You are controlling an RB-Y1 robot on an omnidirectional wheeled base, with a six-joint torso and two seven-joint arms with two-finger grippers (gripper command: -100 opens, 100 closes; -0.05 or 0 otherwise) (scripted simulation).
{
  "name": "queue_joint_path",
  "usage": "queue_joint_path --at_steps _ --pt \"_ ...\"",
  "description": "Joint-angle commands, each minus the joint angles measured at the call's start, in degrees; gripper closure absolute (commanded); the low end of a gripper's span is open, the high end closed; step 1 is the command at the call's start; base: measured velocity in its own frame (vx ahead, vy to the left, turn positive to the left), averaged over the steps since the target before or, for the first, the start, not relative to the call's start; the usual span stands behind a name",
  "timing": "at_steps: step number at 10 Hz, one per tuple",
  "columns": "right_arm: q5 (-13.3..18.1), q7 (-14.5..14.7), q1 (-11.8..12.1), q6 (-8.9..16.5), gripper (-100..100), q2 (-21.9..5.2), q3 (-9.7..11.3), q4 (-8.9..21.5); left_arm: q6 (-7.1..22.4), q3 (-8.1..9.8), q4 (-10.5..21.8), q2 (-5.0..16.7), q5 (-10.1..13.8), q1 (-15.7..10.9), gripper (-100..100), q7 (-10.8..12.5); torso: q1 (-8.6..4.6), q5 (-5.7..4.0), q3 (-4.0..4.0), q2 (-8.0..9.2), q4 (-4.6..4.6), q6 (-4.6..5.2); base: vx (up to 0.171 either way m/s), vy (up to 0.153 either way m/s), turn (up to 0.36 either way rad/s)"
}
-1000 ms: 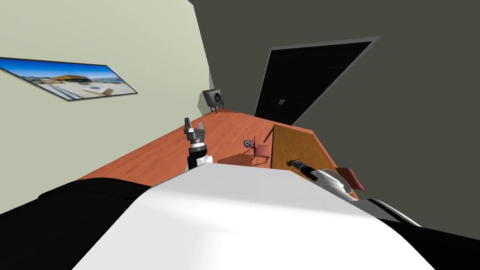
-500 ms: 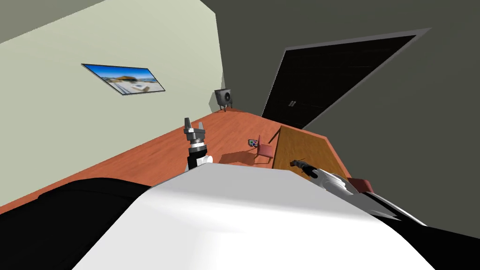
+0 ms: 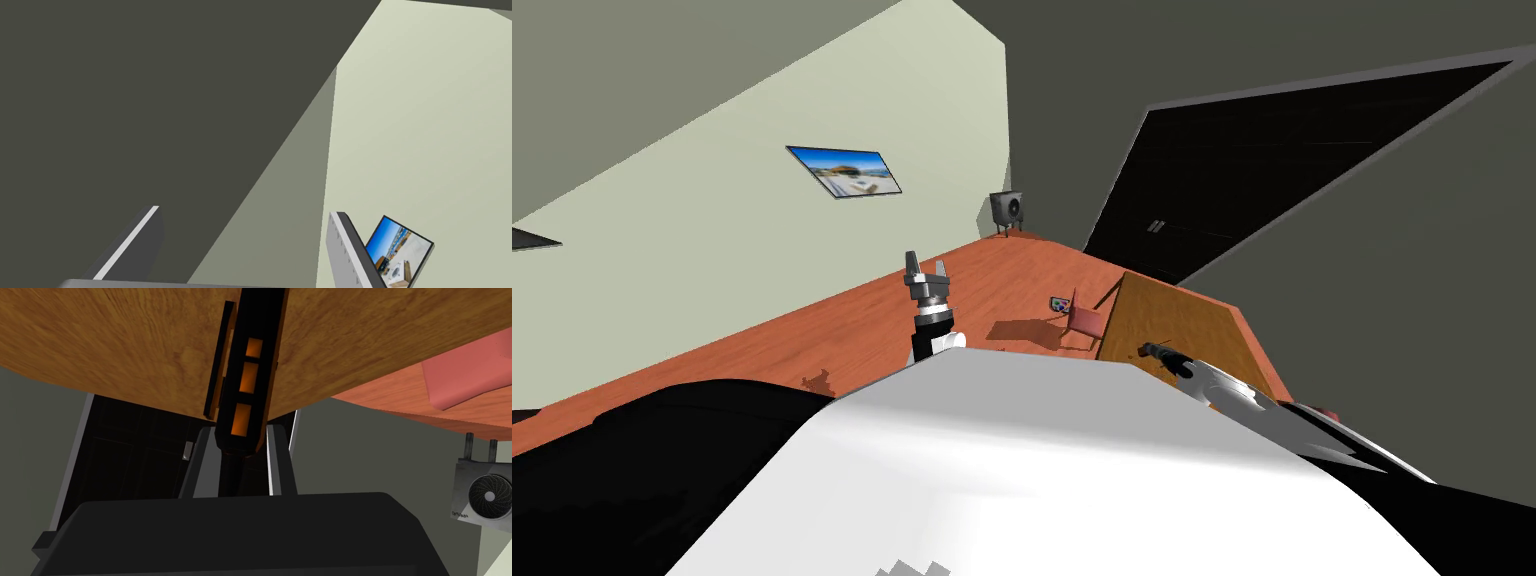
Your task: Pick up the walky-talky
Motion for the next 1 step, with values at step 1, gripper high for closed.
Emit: queue_joint_path --at_steps 1 --pt "0.00 0.00 0.00 0.00 0 0.00 0.00 0.00 0.00 0.00 0.00 0.00 0.00 0.00 0 0.00 0.00 0.00 0.00 0.00 0.00 0.00 -0.012 0.001 -0.006"
